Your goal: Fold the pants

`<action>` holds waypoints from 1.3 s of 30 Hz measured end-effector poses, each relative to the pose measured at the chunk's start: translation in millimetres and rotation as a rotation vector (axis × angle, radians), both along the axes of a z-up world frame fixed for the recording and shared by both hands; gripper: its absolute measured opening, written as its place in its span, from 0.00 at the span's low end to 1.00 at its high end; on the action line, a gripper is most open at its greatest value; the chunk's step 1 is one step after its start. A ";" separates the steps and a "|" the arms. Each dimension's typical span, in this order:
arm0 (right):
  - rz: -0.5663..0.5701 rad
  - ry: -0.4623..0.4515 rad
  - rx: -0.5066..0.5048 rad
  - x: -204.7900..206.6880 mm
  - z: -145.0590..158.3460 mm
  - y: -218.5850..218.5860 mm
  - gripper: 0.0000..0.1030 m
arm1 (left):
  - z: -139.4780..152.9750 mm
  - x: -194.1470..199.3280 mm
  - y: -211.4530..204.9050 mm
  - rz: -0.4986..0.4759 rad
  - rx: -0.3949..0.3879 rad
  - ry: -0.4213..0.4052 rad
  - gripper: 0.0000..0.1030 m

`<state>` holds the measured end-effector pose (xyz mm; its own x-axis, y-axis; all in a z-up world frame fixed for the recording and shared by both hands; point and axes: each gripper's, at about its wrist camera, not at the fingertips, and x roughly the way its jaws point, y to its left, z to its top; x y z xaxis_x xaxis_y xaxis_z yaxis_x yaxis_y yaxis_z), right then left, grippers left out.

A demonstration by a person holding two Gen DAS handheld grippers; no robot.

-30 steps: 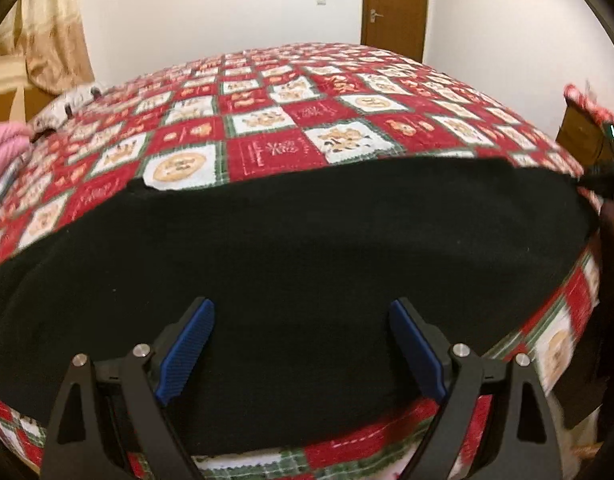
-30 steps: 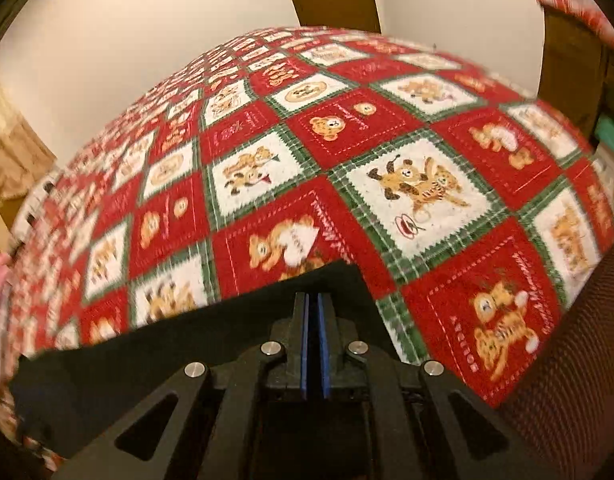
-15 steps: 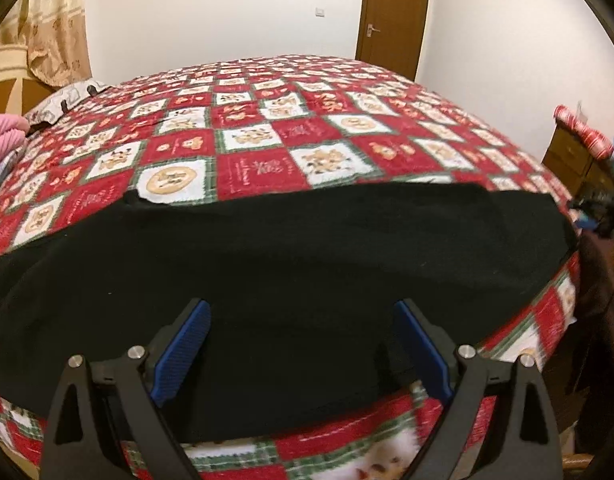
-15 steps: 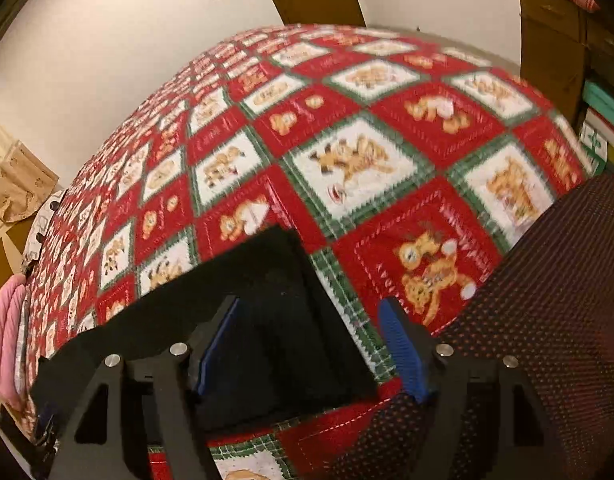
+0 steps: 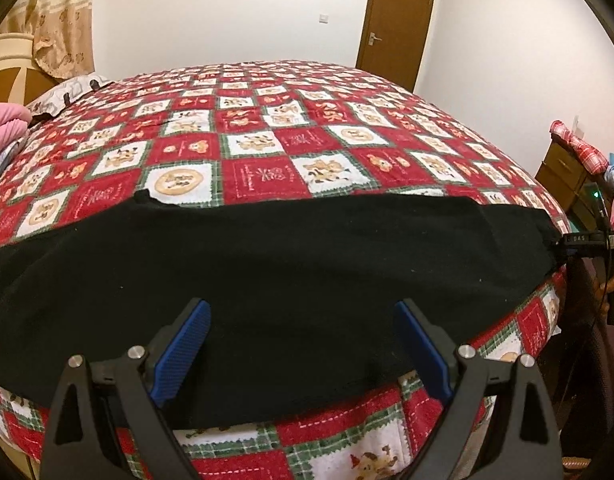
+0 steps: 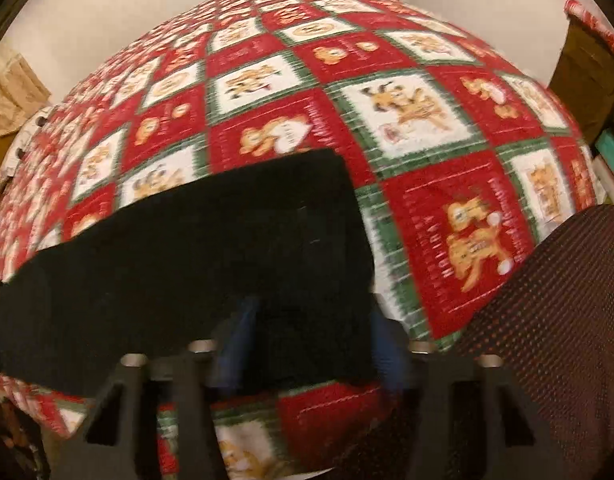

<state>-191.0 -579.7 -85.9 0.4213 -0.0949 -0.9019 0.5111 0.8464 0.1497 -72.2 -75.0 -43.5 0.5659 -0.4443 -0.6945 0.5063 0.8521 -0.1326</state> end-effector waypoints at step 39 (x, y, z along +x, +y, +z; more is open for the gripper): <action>0.556 -0.556 -0.088 38.3 101.2 306.9 0.58 | -1.5 19.3 89.4 0.170 -0.073 0.004 0.93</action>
